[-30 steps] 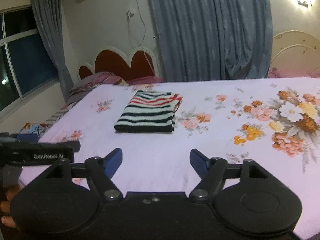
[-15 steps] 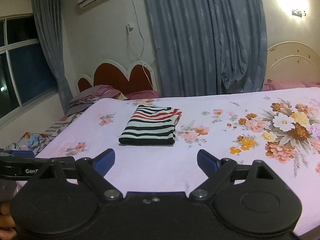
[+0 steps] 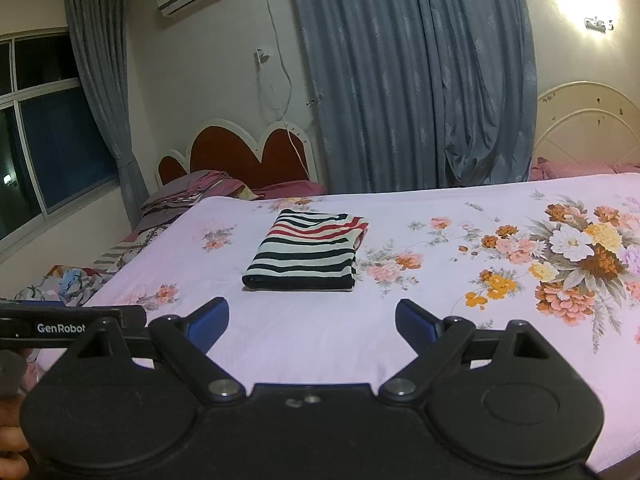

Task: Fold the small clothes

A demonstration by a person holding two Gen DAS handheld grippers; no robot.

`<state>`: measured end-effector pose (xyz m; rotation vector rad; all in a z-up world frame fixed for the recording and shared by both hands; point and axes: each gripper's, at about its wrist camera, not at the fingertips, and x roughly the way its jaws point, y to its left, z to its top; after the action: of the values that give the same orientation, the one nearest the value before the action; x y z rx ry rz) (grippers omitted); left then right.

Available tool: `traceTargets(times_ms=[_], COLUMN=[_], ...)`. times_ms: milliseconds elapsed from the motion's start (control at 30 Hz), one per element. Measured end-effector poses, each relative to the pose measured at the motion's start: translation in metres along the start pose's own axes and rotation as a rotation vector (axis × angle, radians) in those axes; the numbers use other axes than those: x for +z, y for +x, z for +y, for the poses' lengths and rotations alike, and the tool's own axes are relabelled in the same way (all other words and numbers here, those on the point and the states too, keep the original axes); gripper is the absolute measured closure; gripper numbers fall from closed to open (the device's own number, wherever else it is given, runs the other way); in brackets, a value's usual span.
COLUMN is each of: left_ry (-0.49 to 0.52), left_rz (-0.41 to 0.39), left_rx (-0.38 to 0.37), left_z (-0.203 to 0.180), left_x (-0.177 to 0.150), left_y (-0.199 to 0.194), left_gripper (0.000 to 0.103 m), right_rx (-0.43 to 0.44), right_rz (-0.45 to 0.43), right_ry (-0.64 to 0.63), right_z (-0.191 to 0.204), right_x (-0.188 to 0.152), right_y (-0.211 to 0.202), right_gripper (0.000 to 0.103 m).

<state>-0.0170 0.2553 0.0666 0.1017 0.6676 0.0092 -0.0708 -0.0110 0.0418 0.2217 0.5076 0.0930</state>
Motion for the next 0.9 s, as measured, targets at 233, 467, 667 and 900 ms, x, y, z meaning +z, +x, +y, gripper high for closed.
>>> traceTargets(times_ms=[233,467,667,900], left_ry=[0.0,0.001,-0.006,-0.013], left_rz=[0.002,0.003,0.005,0.005], left_rx=[0.001,0.007,0.014,0.02], left_z=[0.001,0.002,0.004,0.007], left_x=[0.001,0.003,0.003,0.003], left_y=[0.003,0.006,0.01,0.013], left_gripper=[0.0,0.0,0.0,0.0], right_rx=[0.002,0.002,0.009,0.018], right_rz=[0.006,0.01,0.019,0.023], right_ry=[0.005,0.006,0.004,-0.001], right_z=[0.001,0.004,0.009,0.014], right_x=[-0.002,-0.002,-0.001,0.002], right_y=[0.002,0.006,0.014,0.018], right_gripper=[0.013,0.013,0.013,0.013])
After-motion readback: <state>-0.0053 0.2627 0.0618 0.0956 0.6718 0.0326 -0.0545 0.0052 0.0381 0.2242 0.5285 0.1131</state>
